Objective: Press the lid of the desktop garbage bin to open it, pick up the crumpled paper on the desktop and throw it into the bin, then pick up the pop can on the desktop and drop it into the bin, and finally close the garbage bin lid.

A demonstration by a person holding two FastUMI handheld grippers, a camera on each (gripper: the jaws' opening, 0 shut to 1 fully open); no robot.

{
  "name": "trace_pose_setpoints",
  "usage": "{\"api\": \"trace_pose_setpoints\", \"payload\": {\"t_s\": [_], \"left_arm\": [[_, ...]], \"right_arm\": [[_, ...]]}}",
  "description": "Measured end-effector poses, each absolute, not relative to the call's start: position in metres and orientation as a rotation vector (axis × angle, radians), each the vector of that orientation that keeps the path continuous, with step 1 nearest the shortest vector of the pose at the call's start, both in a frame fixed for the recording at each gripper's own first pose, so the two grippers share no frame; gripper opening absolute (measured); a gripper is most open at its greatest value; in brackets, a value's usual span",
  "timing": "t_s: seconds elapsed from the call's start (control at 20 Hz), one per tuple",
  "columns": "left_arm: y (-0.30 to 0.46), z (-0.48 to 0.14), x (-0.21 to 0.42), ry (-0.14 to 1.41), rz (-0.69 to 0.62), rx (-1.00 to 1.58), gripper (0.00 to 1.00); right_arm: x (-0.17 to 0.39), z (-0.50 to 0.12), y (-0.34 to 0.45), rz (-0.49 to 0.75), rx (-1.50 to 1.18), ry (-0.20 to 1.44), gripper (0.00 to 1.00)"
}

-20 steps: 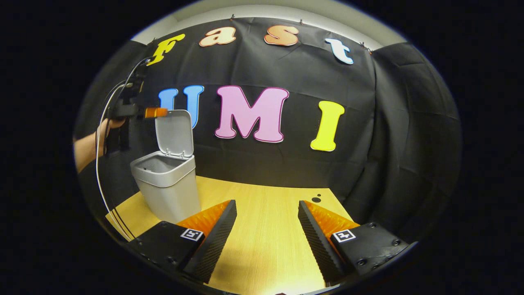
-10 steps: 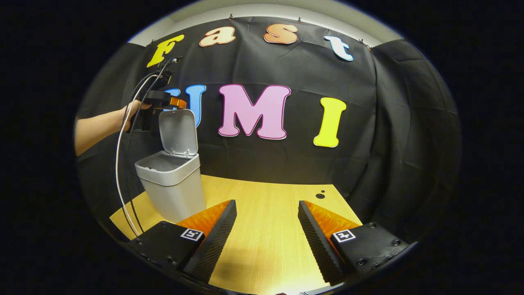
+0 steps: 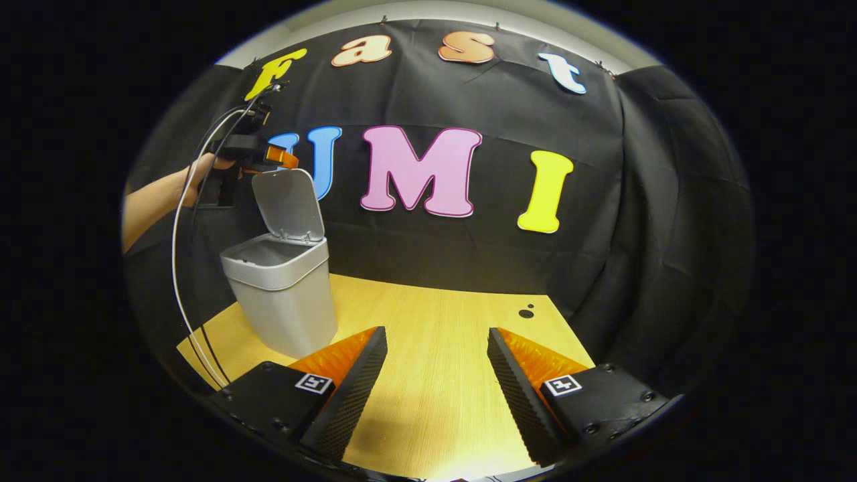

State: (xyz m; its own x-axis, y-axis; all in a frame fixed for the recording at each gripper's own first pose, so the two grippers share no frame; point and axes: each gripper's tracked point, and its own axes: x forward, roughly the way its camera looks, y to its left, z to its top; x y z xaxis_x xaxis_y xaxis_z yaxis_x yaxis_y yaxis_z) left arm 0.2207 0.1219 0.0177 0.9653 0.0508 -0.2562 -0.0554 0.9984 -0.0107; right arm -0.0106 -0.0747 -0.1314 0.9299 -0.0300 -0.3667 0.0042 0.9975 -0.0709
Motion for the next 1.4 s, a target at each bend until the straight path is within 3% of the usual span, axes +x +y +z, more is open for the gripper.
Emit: {"api": "trace_pose_setpoints", "payload": {"t_s": [0.45, 0.9, 1.4], "left_arm": [[0.107, -0.043, 0.136, 0.253, 0.105, -0.038, 0.90], [0.103, -0.135, 0.104, 0.409, 0.118, 0.007, 0.90], [0.101, -0.143, 0.101, 0.340, 0.128, 0.010, 0.92]], "right_arm": [[-0.002, -0.152, -0.043, 0.067, -0.066, 0.414, 0.98], [-0.004, -0.168, -0.030, 0.106, -0.074, 0.453, 0.98], [0.002, -0.174, -0.030, 0.105, -0.060, 0.468, 0.98]]}}
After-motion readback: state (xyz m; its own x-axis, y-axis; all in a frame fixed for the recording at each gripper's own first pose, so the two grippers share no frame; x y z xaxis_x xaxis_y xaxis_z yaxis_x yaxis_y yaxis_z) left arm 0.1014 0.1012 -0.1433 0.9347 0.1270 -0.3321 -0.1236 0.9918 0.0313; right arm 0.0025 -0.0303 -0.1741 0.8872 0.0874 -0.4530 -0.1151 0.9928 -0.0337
